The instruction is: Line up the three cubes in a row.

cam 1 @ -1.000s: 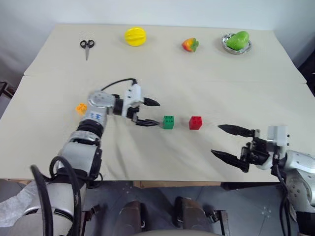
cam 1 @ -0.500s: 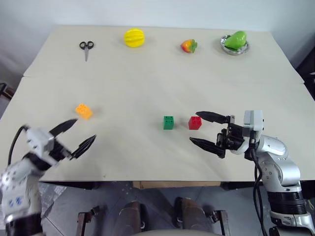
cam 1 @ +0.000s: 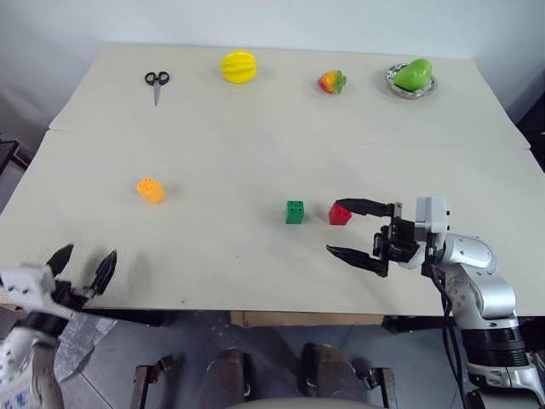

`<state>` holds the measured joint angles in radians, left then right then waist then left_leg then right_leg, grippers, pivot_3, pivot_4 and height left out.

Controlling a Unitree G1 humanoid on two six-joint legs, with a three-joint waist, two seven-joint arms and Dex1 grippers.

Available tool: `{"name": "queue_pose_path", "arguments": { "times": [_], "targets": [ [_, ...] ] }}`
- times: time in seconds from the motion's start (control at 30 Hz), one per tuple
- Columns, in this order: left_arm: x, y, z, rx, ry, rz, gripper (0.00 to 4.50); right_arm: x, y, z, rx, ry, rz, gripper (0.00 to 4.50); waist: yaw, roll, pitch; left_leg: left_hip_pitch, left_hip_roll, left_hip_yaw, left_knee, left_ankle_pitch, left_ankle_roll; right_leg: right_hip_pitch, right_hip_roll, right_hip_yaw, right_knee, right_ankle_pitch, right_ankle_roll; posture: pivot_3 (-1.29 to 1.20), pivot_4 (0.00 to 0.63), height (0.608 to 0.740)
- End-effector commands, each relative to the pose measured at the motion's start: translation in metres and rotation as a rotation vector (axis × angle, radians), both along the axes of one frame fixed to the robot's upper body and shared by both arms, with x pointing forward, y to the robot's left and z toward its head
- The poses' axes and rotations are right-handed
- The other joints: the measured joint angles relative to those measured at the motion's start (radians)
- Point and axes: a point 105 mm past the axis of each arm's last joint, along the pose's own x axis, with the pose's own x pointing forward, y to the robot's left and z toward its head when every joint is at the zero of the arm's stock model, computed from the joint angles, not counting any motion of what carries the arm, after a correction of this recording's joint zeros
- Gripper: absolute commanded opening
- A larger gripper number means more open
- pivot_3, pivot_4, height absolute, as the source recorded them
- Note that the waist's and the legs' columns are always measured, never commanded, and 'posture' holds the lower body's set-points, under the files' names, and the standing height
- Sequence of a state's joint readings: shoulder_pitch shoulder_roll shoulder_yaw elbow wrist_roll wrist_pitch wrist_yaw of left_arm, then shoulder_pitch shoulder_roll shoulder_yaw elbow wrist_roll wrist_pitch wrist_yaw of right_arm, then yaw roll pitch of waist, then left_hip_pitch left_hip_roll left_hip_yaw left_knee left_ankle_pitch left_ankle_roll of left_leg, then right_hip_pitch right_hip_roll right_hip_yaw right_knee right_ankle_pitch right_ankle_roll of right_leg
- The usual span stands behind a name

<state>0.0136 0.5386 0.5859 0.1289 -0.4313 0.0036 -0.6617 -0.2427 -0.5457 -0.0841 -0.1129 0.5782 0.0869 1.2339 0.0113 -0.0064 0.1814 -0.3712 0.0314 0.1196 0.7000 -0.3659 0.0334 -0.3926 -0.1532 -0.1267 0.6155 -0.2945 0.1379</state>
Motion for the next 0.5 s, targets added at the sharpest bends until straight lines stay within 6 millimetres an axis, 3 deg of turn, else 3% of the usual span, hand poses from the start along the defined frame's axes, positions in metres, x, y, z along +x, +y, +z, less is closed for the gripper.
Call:
{"name": "queue_pose_path", "arguments": {
  "times": [0.03, 0.23, 0.37, 0.5],
  "targets": [
    [0.027, 0.001, 0.006, 0.029, 0.044, -0.062, 4.49, -0.004, -0.002, 0.003, -0.014, -0.025, 0.004, 4.50, -0.002, 0.000, 0.000, 0.000, 0.000, 0.000, 0.000, 0.000, 0.000, 0.000, 0.000, 0.000, 0.001, 0.000, 0.000, 0.00, 0.150, 0.740],
    [0.068, 0.000, 0.011, 0.054, 0.123, -0.136, 4.49, -0.007, 0.001, 0.004, -0.009, -0.031, -0.012, 4.50, -0.021, 0.000, 0.000, 0.000, -0.002, 0.005, -0.001, -0.001, -0.001, -0.002, 0.002, -0.006, 0.000, 0.000, -0.001, 0.00, 0.150, 0.740],
    [0.085, -0.019, 0.014, 0.032, 0.138, -0.246, 4.49, -0.010, -0.002, 0.004, -0.004, -0.023, -0.035, 4.50, -0.024, 0.000, 0.000, 0.000, -0.001, 0.006, -0.002, -0.001, -0.002, -0.003, 0.004, -0.009, 0.000, -0.001, -0.002, 0.00, 0.150, 0.740],
    [0.092, -0.023, 0.010, 0.059, 0.156, -0.273, 3.67, -0.012, -0.002, 0.002, -0.001, -0.022, -0.052, 4.50, -0.024, 0.000, 0.000, 0.000, -0.001, 0.007, -0.001, -0.001, -0.002, -0.003, 0.004, -0.008, 0.000, -0.001, -0.002, 0.00, 0.150, 0.740]
  ]
}}
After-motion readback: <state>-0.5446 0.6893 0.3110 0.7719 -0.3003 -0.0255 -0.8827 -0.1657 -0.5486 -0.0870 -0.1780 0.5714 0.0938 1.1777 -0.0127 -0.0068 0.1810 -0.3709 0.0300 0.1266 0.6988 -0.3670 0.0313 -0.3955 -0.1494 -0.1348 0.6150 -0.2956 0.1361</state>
